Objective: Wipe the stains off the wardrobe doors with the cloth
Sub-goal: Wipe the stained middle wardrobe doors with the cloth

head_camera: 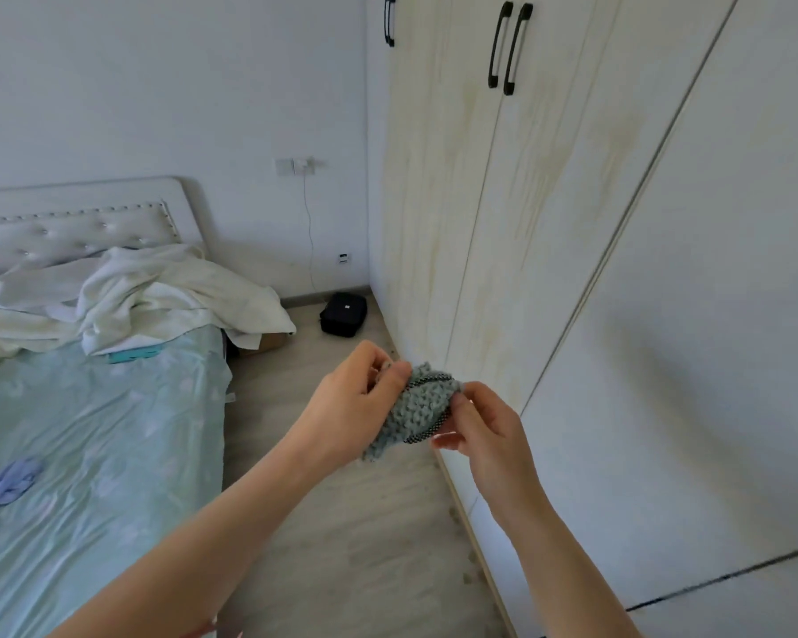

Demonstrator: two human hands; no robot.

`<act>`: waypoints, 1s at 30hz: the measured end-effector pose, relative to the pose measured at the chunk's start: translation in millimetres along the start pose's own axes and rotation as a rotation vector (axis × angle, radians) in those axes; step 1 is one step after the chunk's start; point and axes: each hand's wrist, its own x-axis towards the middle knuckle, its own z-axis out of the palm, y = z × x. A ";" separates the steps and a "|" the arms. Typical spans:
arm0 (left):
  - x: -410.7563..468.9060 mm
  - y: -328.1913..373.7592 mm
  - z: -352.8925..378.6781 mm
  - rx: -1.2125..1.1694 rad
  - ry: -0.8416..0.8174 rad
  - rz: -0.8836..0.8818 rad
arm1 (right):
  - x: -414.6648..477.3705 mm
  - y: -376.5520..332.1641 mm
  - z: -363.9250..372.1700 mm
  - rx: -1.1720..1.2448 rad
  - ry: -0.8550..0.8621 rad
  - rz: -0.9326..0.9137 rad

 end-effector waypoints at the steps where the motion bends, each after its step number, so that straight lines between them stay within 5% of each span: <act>1: 12.2 -2.6 -3.7 0.014 -0.048 -0.007 | 14.1 -2.5 4.4 0.024 0.024 0.001; 6: 94.8 -31.6 -33.6 0.023 -0.356 0.027 | 80.5 -11.9 28.3 0.174 0.130 0.065; 17: 271.3 -58.0 -104.8 -0.096 -0.321 0.298 | 222.0 -28.0 99.4 -0.084 0.599 0.023; 24: 334.8 -62.8 -84.0 -0.007 -0.665 0.348 | 253.3 -34.3 116.2 -0.062 0.572 -0.002; 30: 392.6 -43.9 -75.1 -0.007 -0.946 0.427 | 277.5 -44.3 78.9 0.096 0.388 0.049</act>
